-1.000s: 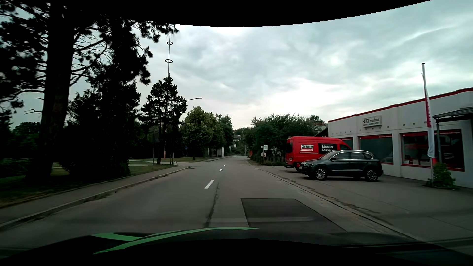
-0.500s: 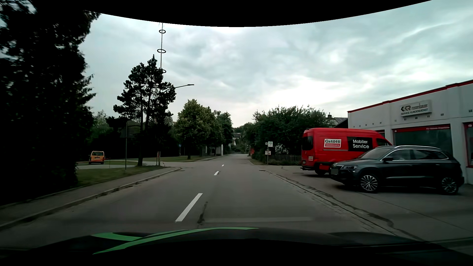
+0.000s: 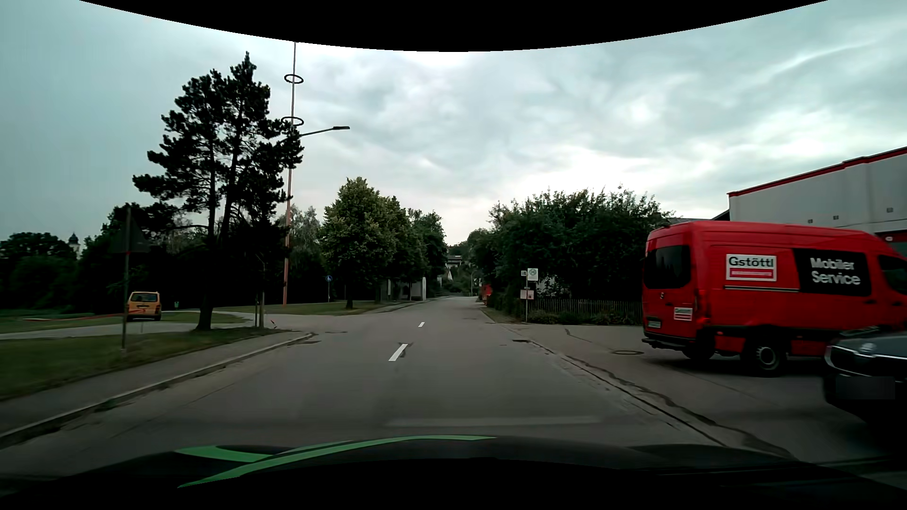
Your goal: Follow the waypoints while adhering to traffic rules and regulations
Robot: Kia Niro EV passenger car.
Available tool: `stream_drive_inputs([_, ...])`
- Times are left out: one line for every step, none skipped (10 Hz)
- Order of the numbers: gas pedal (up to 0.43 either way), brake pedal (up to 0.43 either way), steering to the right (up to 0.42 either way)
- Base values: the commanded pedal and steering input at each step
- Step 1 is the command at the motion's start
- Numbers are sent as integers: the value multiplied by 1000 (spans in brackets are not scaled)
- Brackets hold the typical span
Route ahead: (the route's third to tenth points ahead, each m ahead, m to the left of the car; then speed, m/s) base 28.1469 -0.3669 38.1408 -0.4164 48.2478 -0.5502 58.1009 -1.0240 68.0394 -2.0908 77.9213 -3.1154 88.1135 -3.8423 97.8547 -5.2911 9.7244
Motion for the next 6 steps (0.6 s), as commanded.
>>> stream_drive_inputs([177,0,0])
stream_drive_inputs([177,0,0])
stream_drive_inputs([177,0,0])
stream_drive_inputs([177,0,0])
stream_drive_inputs([177,0,0])
stream_drive_inputs([177,0,0])
